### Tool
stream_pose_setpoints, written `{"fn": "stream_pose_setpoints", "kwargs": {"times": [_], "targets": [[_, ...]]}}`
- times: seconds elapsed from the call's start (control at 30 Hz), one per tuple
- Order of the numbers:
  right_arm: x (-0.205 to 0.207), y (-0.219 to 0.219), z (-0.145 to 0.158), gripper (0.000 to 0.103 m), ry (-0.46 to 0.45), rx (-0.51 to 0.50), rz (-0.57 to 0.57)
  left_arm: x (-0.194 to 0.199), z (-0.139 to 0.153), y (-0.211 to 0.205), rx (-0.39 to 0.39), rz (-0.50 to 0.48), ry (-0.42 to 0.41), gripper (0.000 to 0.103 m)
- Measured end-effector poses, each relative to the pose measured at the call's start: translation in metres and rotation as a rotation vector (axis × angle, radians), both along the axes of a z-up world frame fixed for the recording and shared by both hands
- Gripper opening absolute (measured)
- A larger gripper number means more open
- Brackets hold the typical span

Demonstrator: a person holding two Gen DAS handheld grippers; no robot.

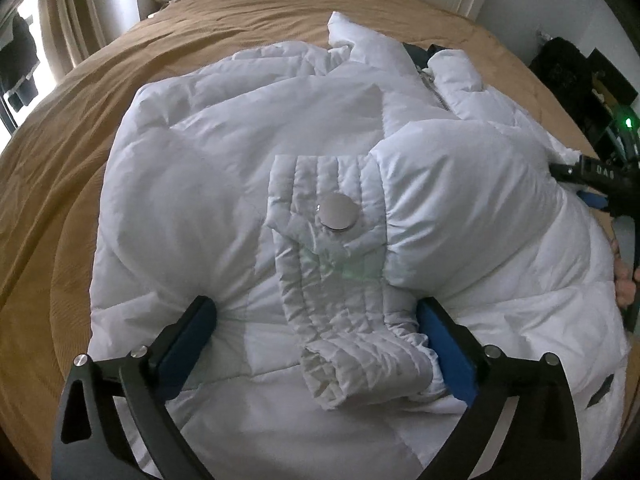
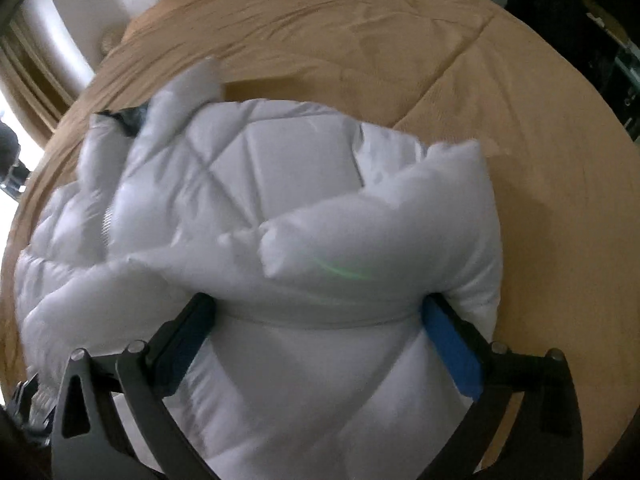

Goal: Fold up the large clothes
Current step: 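Lay the sleeve over the jacket body with the right gripper and release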

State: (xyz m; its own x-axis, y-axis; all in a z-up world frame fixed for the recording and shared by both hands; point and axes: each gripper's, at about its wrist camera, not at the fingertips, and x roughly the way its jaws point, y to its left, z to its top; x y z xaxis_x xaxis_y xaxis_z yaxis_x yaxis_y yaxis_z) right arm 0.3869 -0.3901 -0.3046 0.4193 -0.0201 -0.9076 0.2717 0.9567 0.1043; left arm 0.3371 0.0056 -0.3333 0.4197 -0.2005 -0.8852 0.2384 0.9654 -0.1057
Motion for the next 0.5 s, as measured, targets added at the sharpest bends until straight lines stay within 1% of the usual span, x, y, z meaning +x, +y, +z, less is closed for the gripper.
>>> {"fn": "stream_pose_setpoints", "kwargs": {"times": [0.1, 0.13, 0.17, 0.27, 0.33, 0.37, 0.4, 0.43, 0.47, 0.5], "targets": [[0.001, 0.003, 0.004, 0.103, -0.011, -0.041, 0.003, 0.002, -0.002, 0.0, 0.009, 0.013, -0.001, 0.103], [-0.005, 0.006, 0.011, 0.1, -0.021, -0.062, 0.007, 0.002, -0.002, 0.001, 0.012, 0.017, -0.004, 0.103], [-0.013, 0.008, 0.017, 0.095, -0.03, -0.083, 0.01, 0.001, -0.001, 0.001, 0.014, 0.017, -0.007, 0.103], [-0.062, 0.026, 0.041, 0.095, -0.079, -0.118, 0.066, -0.001, 0.003, 0.003, 0.013, 0.027, -0.008, 0.102], [-0.102, 0.039, 0.049, 0.096, -0.098, -0.131, 0.101, -0.003, 0.016, 0.006, 0.001, 0.048, -0.001, 0.095], [-0.122, 0.045, 0.047, 0.096, -0.092, -0.132, 0.117, -0.006, 0.024, 0.009, -0.01, 0.058, -0.003, 0.093], [-0.132, 0.048, 0.041, 0.096, -0.079, -0.131, 0.124, -0.009, 0.036, 0.011, -0.019, 0.072, -0.013, 0.092], [-0.145, 0.051, 0.027, 0.096, -0.043, -0.128, 0.127, -0.012, 0.048, 0.012, -0.028, 0.084, -0.032, 0.092], [-0.153, 0.052, 0.011, 0.096, -0.004, -0.124, 0.129, -0.016, 0.066, 0.012, -0.049, 0.088, -0.073, 0.093], [-0.158, 0.051, 0.001, 0.097, -0.002, -0.112, 0.119, -0.019, 0.08, 0.009, -0.062, 0.077, -0.107, 0.094]]}}
